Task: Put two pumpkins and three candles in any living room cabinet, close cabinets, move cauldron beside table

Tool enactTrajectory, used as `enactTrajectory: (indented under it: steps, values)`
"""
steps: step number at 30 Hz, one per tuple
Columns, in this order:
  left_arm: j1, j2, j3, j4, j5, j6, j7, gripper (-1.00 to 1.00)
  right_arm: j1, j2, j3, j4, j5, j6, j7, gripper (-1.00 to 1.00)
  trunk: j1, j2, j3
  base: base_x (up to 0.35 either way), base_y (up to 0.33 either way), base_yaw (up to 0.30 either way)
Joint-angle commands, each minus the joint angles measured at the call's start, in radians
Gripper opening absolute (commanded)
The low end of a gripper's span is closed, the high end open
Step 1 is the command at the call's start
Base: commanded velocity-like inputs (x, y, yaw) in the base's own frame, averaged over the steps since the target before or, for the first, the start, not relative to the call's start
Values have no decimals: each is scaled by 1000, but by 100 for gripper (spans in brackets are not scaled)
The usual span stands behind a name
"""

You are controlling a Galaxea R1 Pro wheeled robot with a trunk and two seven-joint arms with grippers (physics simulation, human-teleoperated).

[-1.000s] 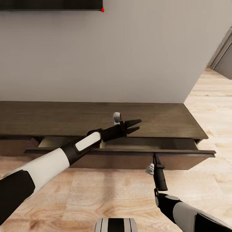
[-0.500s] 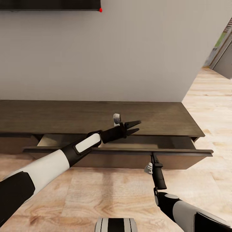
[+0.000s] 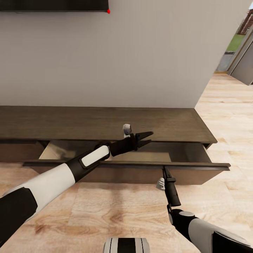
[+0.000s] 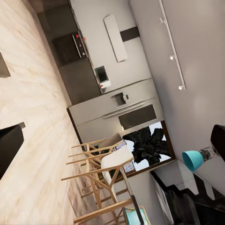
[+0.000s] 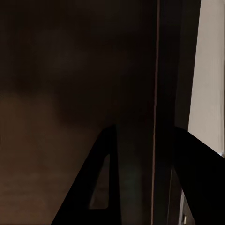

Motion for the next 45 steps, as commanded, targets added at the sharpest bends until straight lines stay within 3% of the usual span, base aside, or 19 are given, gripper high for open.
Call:
enactTrajectory:
  steps: [1,9,24,45]
  values:
    - [0,0,0,0,0,0,0,100,-1,0,6,-1,3,-3,-4,-100,0,0,0,0,0,0]
    - [4,36,0,1,1,-15,-3,100,-9,-6,18,-3,3,-14,9,-100,0,0,0,0,0,0]
    - [4,35,-1,0,1,-23,-3,100,-9,-22,20,-3,3,-36,-4,-100,0,0,0,-103,0,0]
    - [4,35,-1,0,0,-23,-3,100,-9,-24,18,-3,0,-35,-7,-100,0,0,0,-136,0,0]
